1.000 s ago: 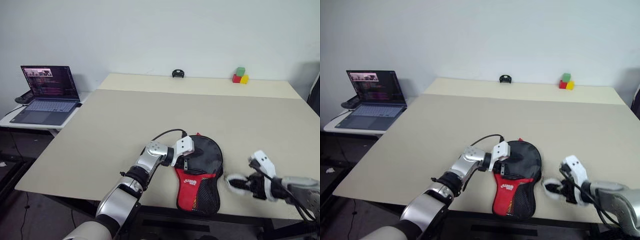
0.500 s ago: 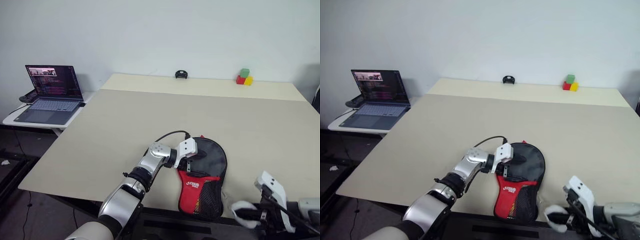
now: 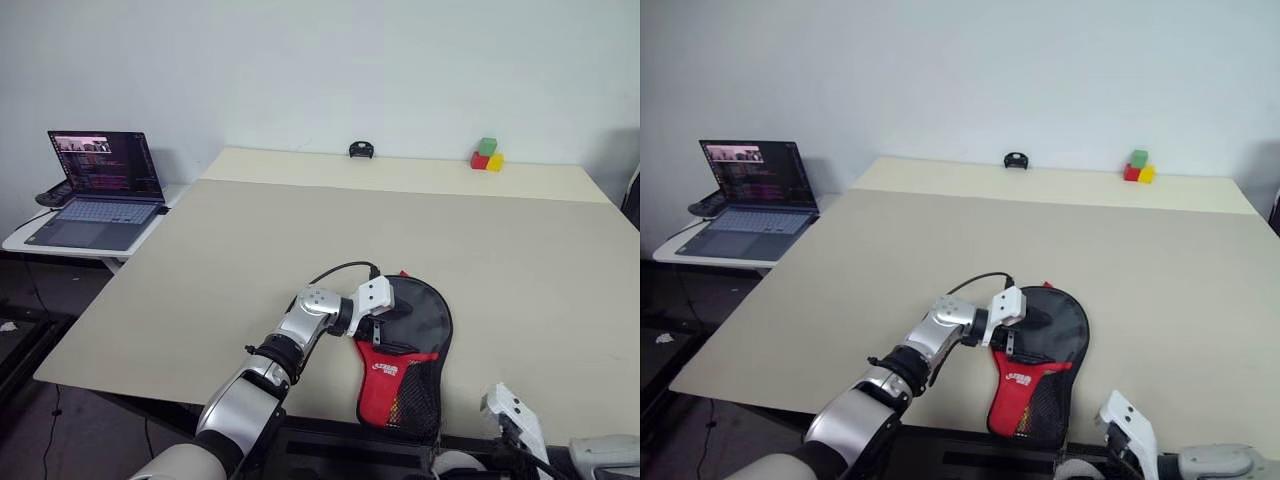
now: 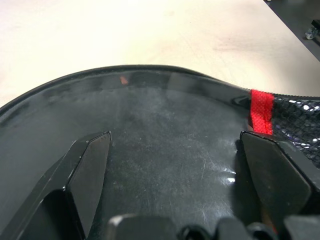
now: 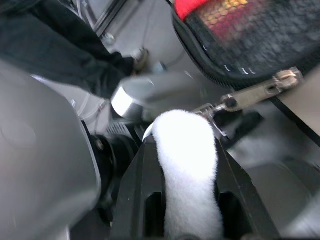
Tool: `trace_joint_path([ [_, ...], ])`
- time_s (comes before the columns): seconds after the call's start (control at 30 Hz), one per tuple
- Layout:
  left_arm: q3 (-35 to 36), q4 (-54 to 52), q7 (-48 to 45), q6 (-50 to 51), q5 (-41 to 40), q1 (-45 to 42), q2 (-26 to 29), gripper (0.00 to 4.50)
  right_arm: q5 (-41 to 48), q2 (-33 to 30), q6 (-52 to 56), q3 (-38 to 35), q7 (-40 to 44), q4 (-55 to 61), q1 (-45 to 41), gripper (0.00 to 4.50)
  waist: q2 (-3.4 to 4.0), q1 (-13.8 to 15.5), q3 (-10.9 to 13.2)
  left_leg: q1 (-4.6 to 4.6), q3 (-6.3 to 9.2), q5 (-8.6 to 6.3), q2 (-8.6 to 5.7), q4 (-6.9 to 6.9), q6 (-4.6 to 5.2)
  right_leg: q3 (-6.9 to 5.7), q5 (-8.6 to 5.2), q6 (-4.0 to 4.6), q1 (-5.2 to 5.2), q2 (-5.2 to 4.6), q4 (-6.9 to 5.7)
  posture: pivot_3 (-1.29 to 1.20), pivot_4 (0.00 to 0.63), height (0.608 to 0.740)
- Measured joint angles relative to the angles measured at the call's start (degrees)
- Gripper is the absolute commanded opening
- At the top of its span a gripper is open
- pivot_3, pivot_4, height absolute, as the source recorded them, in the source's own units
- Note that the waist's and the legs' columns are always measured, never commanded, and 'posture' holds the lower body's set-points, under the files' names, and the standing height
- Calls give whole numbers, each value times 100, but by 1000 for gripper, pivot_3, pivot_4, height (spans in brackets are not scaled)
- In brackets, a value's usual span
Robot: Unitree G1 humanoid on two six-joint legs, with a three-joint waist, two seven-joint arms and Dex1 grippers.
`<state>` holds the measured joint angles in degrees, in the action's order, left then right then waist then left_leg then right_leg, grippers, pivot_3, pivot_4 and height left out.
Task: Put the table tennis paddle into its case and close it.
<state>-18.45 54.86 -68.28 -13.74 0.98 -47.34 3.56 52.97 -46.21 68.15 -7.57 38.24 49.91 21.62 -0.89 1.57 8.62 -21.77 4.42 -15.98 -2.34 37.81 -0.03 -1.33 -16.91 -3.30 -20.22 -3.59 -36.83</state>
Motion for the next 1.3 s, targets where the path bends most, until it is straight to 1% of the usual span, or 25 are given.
trace_joint_path([
  [0.07, 0, -1, -8, 32, 9, -7, -35, 4500, 36, 229, 56, 238, -276, 5, -140, 482, -5, 1, -4, -1, 5, 0, 0, -1, 0, -5, -2, 3, 0, 0, 0, 0, 150, 740],
  [0.17, 0, -3, -41, 79, 11, -23, -62, 4500, 193, 343, 132, 388, -604, 21, -223, 480, -4, 2, -5, -2, 6, -1, 0, 0, -1, -6, -3, 4, 0, 0, 1, 0, 150, 740],
  [0.37, -3, -1, -121, 86, 34, -66, -89, 4500, 911, -35, 19, 57, -989, 324, 157, 469, -15, 14, -15, -3, 12, -11, -3, -2, 0, -16, -12, 8, 3, -2, 1, 0, 150, 740],
  [0.47, -3, 6, -120, 86, 56, -77, -101, 4500, 1116, -29, -37, 166, -1232, 335, 31, 463, -17, 22, -16, -3, 14, -11, -3, -1, 1, -18, -13, 8, 4, -2, 1, 0, 150, 740],
  [0.6, -2, 29, -119, 86, 86, -101, -117, 4500, 1169, 43, -38, 459, -1564, 318, -262, 463, -20, 26, -17, -5, 19, -11, -4, -1, 1, -25, -14, 9, 3, -2, 3, 0, 150, 740],
  [0.67, -2, 51, -116, 85, 105, -117, -124, 4500, 1327, 109, -38, 493, -1743, 230, -324, 1188, -23, 26, -19, -4, 20, -11, -5, 0, 1, -26, -14, 9, 5, -3, 2, 0, 150, 740],
  [0.7, -2, 68, -107, 85, 111, -127, -128, 4500, 1397, 142, -39, 513, -1824, 155, -384, 1427, -24, 26, -19, -4, 20, -11, -5, 2, 1, -26, -14, 9, 4, -4, 2, 0, 150, 740],
  [0.77, -2, 104, -98, 85, 121, -148, -142, 4500, 1536, 134, -35, 556, -1942, 90, -476, 2060, -24, 27, -19, -3, 21, -11, -7, 3, 1, -28, -14, 8, 3, -6, 1, 0, 150, 740],
  [0.8, -2, 110, -96, 85, 124, -151, -144, 4500, 1591, 108, -37, 555, -2019, 84, -525, 2502, -24, 26, -19, -2, 22, -11, -7, 4, 2, -30, -14, 8, 3, -8, 2, 0, 150, 740],
  [0.83, -2, 115, -94, 85, 126, -154, -148, 4500, 1608, 85, -38, 555, -2064, 82, -558, 2730, -24, 26, -19, -2, 22, -11, -7, 4, 2, -31, -14, 8, 3, -8, 2, 0, 150, 740],
  [1.03, -2, 152, -72, 80, 135, -173, -198, 4500, 2041, -288, -206, 481, -2237, 125, -621, 2730, -22, 43, -19, -6, 42, -11, -15, 5, 2, -62, -14, 9, 4, -18, 10, 0, 150, 740],
  [1.17, -2, 218, 31, 70, 150, -200, -278, 4500, 2255, -804, -491, 36, -2201, 414, -287, 2730, -26, 101, -17, -7, 42, -11, -22, 9, 2, -73, -16, 5, 11, -26, 11, 0, 150, 740],
  [1.3, -2, 346, 157, 54, 180, -266, -368, 4500, 2681, -1446, -762, -323, -1578, 834, 133, 2730, -29, 155, -15, -6, 42, -11, -24, 12, 3, -81, -17, 2, 23, -27, 11, 0, 150, 740],
])
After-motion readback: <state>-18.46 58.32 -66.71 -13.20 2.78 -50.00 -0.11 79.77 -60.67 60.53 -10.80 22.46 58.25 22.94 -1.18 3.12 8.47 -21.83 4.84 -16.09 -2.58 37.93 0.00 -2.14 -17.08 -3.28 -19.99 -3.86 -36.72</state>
